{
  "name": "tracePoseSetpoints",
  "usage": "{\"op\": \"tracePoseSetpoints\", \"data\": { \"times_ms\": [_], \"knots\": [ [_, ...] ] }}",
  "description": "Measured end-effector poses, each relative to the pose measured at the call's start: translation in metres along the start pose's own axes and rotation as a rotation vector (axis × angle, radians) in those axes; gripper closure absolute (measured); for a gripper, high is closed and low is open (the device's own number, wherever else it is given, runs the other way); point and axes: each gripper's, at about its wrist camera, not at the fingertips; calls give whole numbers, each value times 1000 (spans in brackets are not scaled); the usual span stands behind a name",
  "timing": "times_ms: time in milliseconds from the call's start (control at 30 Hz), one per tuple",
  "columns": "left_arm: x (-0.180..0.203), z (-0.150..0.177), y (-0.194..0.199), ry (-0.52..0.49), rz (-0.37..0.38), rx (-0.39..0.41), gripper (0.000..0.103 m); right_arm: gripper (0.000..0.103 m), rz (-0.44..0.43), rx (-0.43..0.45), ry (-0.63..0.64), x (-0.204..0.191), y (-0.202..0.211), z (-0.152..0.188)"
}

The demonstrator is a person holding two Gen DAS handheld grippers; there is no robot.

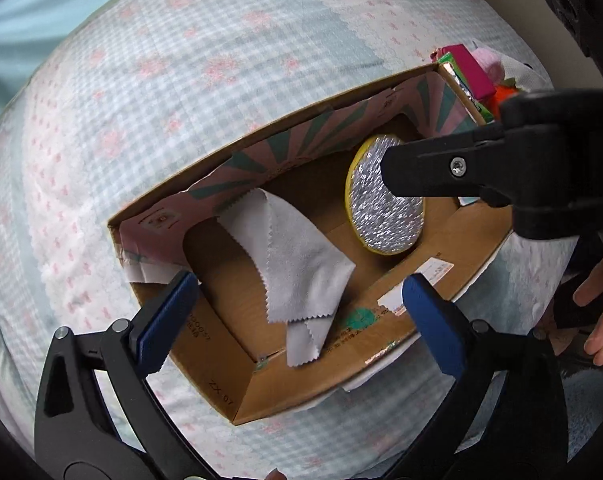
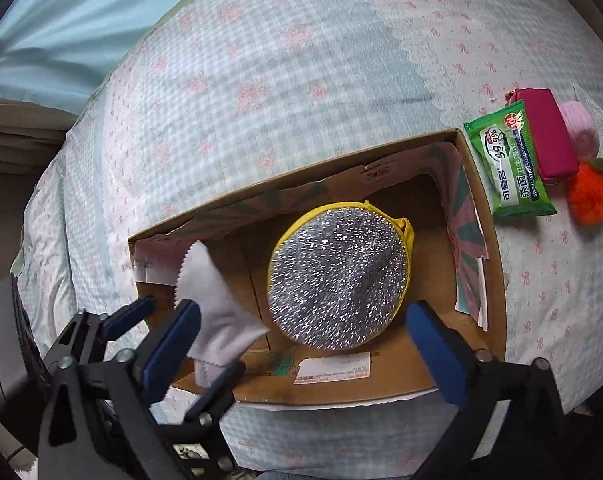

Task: Organize soft objects
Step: 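Withdraw both tools from the box and move toward the remaining items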

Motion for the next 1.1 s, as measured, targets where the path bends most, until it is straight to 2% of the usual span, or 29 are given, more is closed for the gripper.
{"op": "tracePoseSetpoints", "data": {
  "times_ms": [67,267,567,733,967,1100],
  "knots": [
    [-3,2,0,23,26,-9,0,0,-10,11,-16,5,0,1],
    [-8,9,9,72,34,0,0,0,-8,35,11,3,10,11],
    [-8,28,52,112,-4,64,0,0,-11,92,91,-19,38,30],
    [-5,44,91,146,-36,119,0,0,-3,156,155,-37,72,49],
    [2,68,155,218,-58,226,0,0,-4,283,220,-47,141,91],
    [10,73,187,257,-53,283,0,0,55,322,259,-43,177,115]
  ]
}}
Point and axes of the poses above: each gripper's, at about its wrist camera, not at the fingertips, and y roughly against the way its jaws point, x to its right, z to its underside, and after that the axes turned 14 degrees about -z, right-handed
